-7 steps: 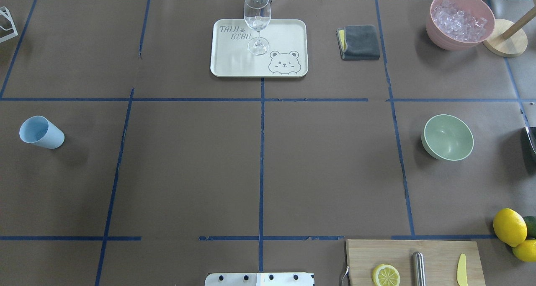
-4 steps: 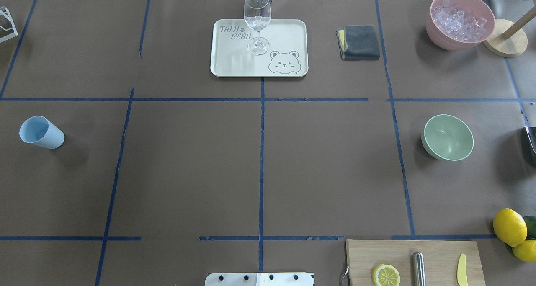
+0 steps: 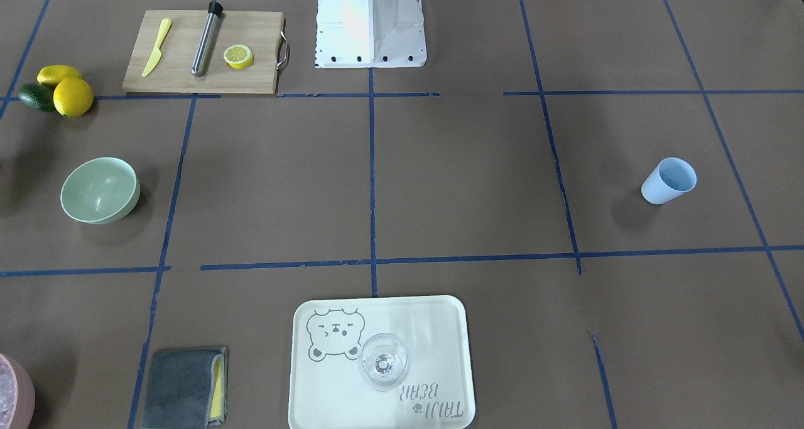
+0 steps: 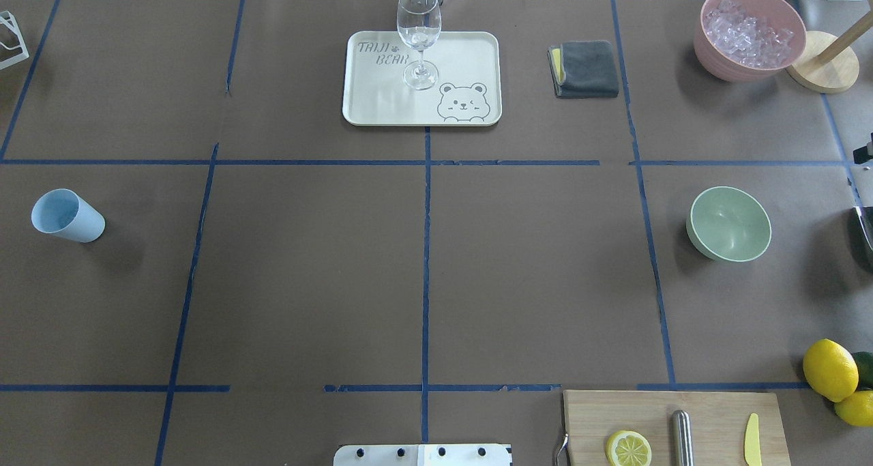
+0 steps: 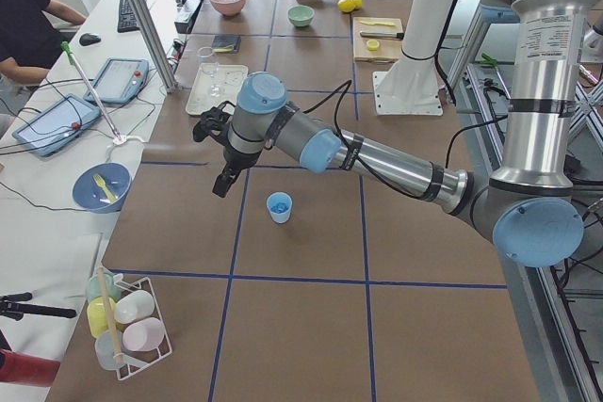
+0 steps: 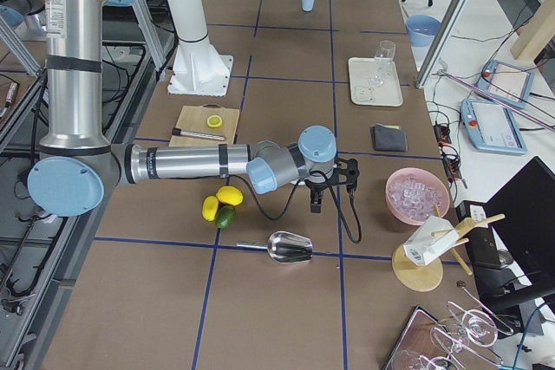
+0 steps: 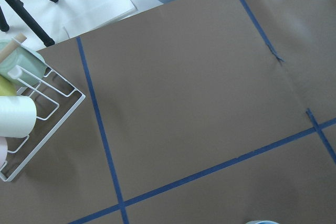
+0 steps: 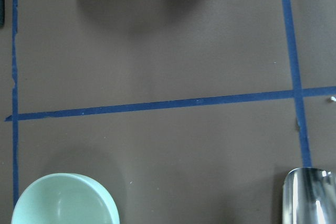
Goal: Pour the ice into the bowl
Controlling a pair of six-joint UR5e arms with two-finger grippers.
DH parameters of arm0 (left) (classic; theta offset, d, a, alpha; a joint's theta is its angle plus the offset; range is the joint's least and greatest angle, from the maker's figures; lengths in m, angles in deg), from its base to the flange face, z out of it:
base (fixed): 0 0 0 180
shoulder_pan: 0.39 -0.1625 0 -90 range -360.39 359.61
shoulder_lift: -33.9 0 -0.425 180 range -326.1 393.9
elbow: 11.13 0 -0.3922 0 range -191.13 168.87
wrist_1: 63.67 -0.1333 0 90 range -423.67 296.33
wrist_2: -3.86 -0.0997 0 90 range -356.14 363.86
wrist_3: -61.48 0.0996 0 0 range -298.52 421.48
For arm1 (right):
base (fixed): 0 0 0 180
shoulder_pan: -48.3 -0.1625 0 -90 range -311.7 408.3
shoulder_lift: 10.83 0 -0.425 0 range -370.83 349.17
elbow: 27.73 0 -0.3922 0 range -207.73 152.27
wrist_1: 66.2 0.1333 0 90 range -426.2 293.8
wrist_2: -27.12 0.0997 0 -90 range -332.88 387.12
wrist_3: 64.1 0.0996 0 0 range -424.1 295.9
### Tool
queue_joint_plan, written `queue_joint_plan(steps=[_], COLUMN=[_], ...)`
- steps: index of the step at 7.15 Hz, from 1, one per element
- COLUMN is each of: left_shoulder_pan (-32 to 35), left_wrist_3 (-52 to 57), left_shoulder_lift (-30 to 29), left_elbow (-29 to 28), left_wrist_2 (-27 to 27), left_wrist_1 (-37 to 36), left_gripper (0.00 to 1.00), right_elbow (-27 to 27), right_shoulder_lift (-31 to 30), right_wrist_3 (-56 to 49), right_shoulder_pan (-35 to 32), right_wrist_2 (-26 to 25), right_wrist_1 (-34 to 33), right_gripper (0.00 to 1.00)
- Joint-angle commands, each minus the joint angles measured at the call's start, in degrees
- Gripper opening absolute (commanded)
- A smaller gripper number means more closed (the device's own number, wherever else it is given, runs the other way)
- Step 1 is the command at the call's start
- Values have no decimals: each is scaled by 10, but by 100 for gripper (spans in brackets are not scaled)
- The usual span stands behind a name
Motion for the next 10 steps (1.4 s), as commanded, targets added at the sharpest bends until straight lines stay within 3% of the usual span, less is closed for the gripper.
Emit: queue_joint_plan(steps=[1,3,5,8,9,10], left_shoulder_pan=[-47,-157,-215,-217,-226,-248], left_wrist_3=[-123,-309,-374,-372,-371,-366], left_shoulder_lift=[61,187,191,205,227,243], left_elbow=[26,42,52,52,52,51], left_wrist_2=[-19,-121,-179,-192,-223,-267], left_wrist_1=[103,328,343,366,398,424], left_gripper=[100,100,100,100,100,100], right_elbow=[1,5,5,-12,-16,-17], right_shoulder_lift=[-24,-25,-44,-45,-41,-41], right_wrist_3=[180,258,258,258,258,258], right_shoulder_pan=[95,173,215,239,239,239], right_wrist_2=[-35,-101,-142,-150,-145,-143], right_wrist_1=[137,170,170,170,169,170], right_gripper=[100,100,100,99,79,66])
